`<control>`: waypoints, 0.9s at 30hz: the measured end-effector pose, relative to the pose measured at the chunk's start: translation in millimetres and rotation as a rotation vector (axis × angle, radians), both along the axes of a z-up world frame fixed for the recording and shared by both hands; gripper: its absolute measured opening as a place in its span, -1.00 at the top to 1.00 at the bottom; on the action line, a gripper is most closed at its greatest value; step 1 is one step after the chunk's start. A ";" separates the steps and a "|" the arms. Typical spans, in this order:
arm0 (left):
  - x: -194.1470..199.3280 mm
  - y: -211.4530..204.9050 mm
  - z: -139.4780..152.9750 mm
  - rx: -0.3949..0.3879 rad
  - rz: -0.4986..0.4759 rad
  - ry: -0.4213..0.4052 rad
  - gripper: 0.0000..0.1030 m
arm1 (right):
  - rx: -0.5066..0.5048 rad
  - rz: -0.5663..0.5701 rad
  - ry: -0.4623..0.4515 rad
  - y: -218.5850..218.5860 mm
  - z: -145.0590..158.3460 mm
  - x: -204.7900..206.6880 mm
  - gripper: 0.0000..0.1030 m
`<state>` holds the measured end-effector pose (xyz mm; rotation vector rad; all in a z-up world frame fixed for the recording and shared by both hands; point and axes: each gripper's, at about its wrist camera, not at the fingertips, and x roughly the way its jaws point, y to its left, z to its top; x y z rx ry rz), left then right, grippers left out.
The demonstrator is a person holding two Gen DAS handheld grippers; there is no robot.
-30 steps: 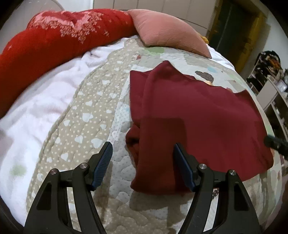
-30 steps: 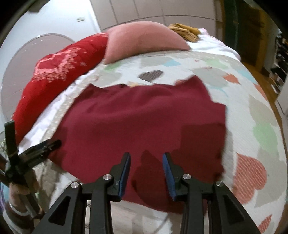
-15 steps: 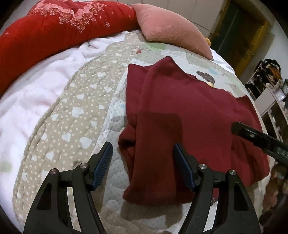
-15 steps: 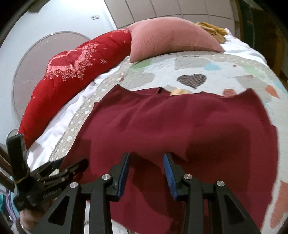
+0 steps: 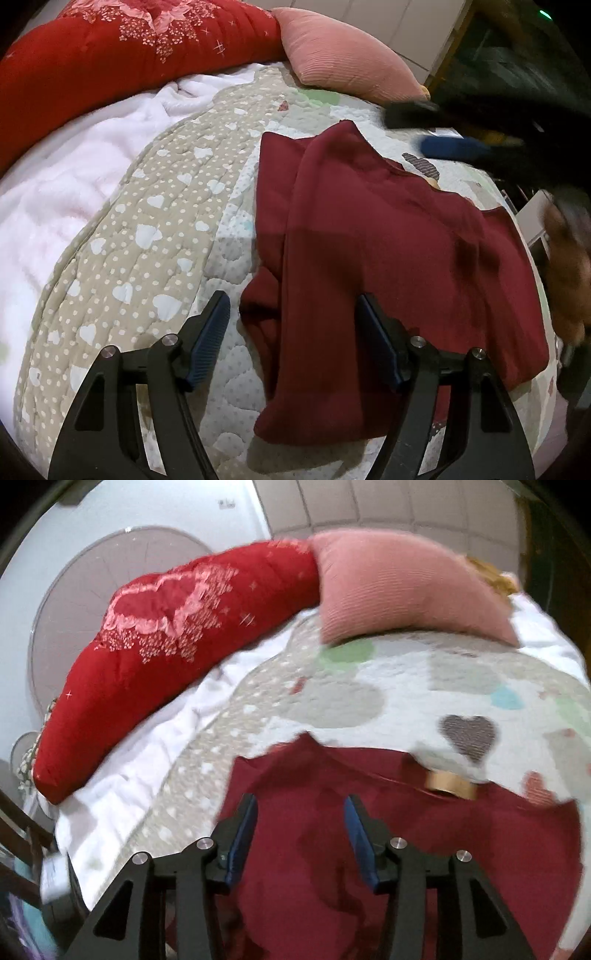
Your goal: Fold small clothes
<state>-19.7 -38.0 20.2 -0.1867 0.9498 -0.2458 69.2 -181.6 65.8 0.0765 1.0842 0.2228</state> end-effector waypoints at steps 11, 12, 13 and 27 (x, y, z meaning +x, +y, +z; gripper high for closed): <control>-1.7 3.0 -4.4 -0.032 -0.015 -0.023 -0.42 | -0.070 -0.034 0.195 40.2 -55.7 58.3 0.39; -3.2 4.2 -4.6 -0.037 -0.017 -0.024 -0.42 | -0.083 -0.025 0.186 40.9 -57.2 59.4 0.47; -3.3 4.5 -4.7 -0.041 -0.019 -0.024 -0.42 | -0.086 -0.014 0.172 41.0 -57.9 60.0 0.68; -6.4 19.8 -4.5 -0.159 -0.018 -0.023 -0.41 | -0.016 0.049 0.128 41.7 -61.5 62.8 0.68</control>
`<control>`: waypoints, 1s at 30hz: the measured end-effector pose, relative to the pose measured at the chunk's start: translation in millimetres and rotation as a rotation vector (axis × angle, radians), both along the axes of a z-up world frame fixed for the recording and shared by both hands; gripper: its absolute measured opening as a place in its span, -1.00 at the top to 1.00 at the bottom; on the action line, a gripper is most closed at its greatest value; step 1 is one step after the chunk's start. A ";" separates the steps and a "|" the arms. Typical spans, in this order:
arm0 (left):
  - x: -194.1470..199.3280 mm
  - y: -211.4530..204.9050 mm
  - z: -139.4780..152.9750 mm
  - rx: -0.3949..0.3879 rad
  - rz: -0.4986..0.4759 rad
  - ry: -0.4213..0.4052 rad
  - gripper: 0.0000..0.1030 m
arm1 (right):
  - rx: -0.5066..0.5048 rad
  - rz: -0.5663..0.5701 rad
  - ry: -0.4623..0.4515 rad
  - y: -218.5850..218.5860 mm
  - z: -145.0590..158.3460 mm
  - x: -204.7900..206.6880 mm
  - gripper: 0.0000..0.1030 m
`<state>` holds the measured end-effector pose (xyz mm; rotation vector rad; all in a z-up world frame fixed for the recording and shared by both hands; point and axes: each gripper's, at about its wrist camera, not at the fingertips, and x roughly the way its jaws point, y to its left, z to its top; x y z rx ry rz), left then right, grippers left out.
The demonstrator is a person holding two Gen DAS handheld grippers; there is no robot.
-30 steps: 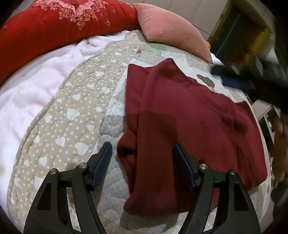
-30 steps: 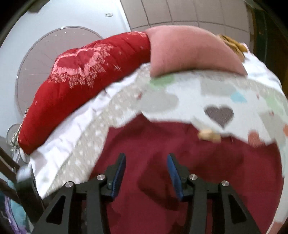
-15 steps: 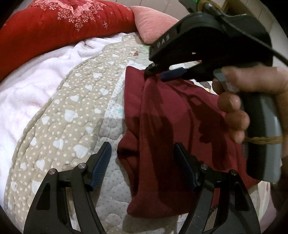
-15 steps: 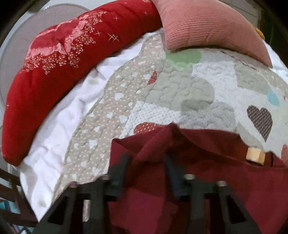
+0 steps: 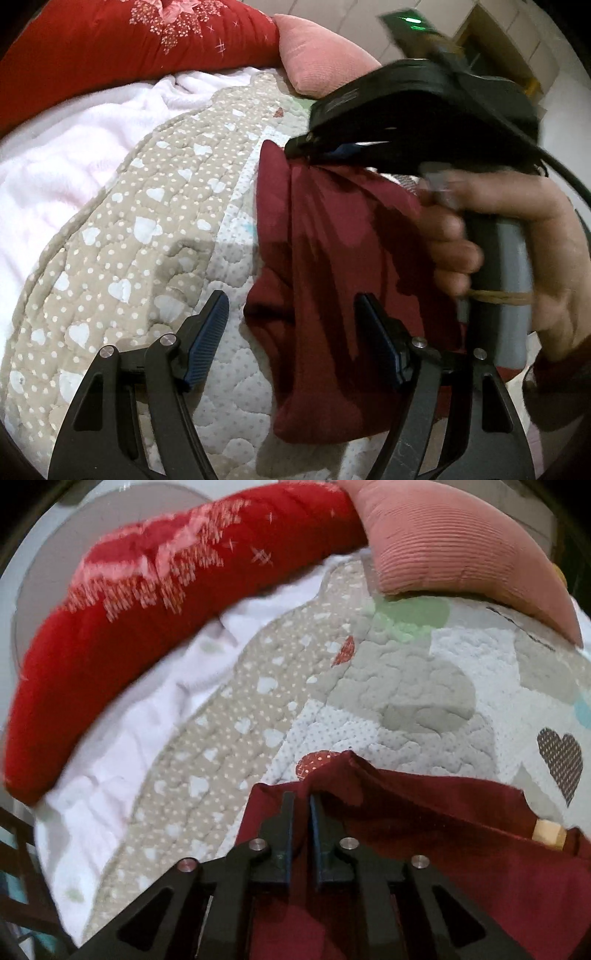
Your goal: Fold small clothes
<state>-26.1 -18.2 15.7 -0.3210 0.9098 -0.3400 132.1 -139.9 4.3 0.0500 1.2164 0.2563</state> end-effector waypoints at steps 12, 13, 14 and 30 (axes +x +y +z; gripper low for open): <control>-5.5 12.1 -2.4 -0.092 0.004 -0.014 -0.41 | -0.127 0.072 0.106 28.1 5.0 -11.8 -0.33; -6.0 14.4 -2.7 -0.106 0.003 -0.013 -0.41 | -0.148 0.084 0.125 34.5 -1.4 -10.3 -0.41; -6.2 16.6 -3.3 -0.121 0.003 -0.014 -0.41 | -0.179 0.093 0.140 39.8 -7.3 -9.3 -0.42; 0.5 5.7 0.7 -0.061 -0.002 -0.017 -0.42 | -0.118 0.112 -0.029 18.2 16.4 -30.5 0.70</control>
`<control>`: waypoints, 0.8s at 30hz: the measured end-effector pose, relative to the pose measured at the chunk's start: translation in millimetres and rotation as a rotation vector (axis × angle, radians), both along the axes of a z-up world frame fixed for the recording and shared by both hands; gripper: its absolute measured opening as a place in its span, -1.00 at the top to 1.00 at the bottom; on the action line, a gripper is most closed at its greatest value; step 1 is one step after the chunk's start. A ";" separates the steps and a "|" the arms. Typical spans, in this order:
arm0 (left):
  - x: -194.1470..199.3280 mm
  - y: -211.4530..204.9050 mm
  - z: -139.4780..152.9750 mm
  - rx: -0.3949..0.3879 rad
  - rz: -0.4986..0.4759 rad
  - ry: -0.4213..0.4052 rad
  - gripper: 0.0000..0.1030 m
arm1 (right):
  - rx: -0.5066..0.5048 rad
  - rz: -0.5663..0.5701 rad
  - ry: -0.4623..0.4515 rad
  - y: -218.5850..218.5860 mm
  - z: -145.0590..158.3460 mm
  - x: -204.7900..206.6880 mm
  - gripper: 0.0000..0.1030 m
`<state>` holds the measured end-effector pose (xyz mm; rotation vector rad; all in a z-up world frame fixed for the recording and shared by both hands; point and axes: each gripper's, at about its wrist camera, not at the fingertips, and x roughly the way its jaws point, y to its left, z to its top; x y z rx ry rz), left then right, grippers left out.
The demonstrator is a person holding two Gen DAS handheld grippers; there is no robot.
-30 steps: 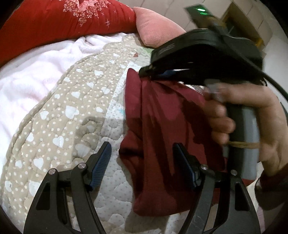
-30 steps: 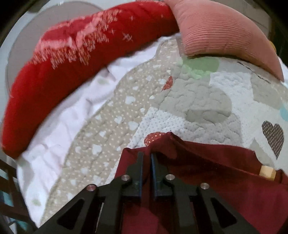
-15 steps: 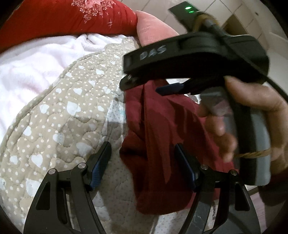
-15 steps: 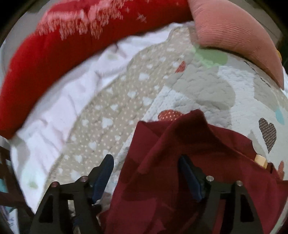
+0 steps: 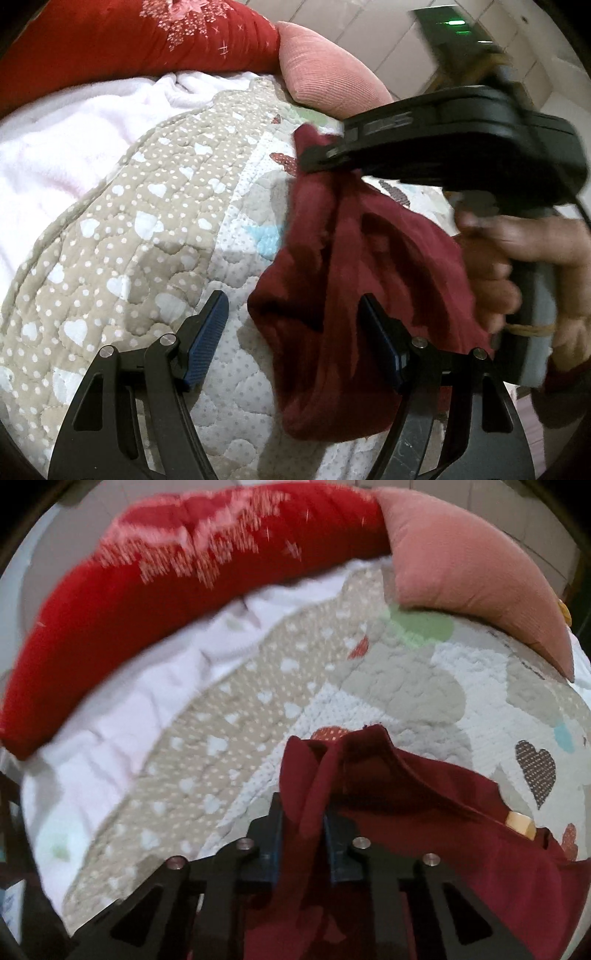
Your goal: Fold small clothes
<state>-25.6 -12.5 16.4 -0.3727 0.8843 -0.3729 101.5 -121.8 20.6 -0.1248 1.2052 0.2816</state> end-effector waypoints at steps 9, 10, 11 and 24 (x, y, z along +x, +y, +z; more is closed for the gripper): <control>13.5 -11.6 33.5 0.022 -0.029 -0.044 -0.42 | 0.164 -0.055 -0.049 -34.3 31.1 -22.6 0.74; 16.0 -13.2 34.3 0.021 -0.032 -0.046 -0.42 | 0.173 -0.061 -0.053 -39.5 33.4 -26.0 0.74; 19.9 -15.0 33.5 0.023 -0.038 -0.042 -0.42 | 0.183 -0.067 -0.054 -43.0 35.1 -27.8 0.74; 37.9 -29.7 15.9 0.068 -0.073 0.018 -0.16 | 0.220 -0.077 -0.024 -54.6 29.1 -30.7 0.74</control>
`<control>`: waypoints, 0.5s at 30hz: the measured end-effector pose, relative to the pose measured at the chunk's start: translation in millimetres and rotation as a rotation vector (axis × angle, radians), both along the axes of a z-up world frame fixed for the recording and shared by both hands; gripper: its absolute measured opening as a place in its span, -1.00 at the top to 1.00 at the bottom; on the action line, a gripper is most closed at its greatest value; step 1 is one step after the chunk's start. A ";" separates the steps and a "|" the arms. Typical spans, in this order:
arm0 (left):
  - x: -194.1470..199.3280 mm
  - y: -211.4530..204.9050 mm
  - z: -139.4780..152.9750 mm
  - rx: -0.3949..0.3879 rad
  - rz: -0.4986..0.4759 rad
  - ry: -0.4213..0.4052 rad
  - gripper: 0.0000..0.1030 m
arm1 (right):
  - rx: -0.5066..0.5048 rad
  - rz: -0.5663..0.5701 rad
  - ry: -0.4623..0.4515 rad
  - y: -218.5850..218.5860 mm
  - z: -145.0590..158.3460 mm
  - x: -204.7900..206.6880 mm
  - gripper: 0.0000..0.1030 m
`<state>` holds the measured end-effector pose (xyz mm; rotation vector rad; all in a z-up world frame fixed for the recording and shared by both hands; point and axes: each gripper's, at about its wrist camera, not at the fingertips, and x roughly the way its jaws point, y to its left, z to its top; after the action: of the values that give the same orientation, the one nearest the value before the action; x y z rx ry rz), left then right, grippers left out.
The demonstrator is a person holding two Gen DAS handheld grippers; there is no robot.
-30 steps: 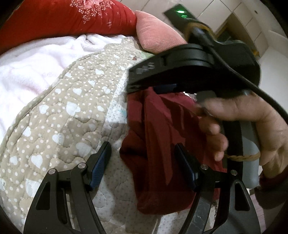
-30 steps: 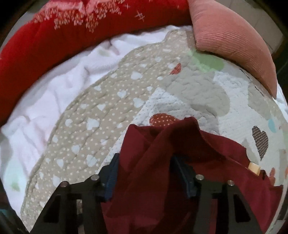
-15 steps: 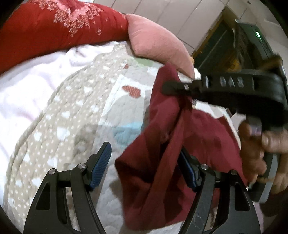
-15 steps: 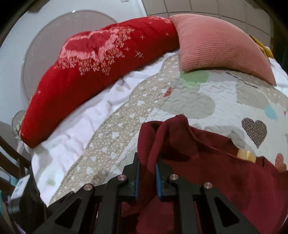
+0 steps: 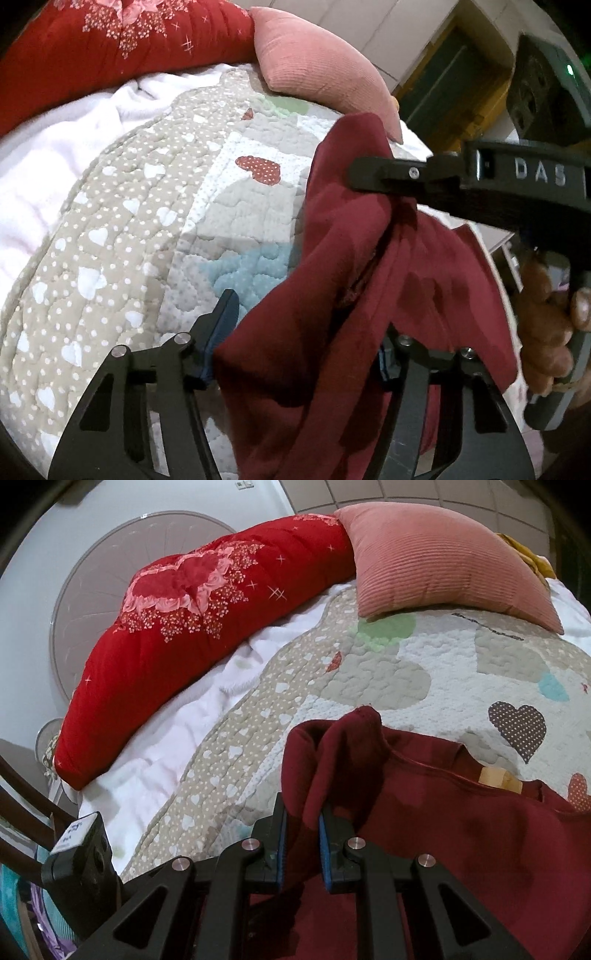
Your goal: Fold small clothes
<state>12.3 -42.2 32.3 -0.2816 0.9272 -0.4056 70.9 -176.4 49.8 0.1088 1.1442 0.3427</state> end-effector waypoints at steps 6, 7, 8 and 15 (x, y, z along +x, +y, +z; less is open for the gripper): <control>-2.3 -0.8 0.7 0.015 0.003 -0.017 -0.12 | 0.002 -0.009 0.020 -0.4 -3.0 2.3 0.74; -2.2 -0.8 0.6 0.015 0.004 -0.019 -0.11 | 0.003 -0.012 0.026 -0.8 -3.2 3.1 0.74; -1.6 -1.0 0.6 0.016 0.003 -0.021 -0.11 | 0.005 -0.017 0.033 -1.3 -3.6 3.8 0.74; -5.1 -1.8 1.2 0.016 0.007 -0.032 -0.06 | -0.017 -0.008 0.071 6.3 -8.2 11.8 0.56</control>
<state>7.2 -43.9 33.5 -0.2629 0.8972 -0.3955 82.6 -170.1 41.6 0.1113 1.2169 0.3236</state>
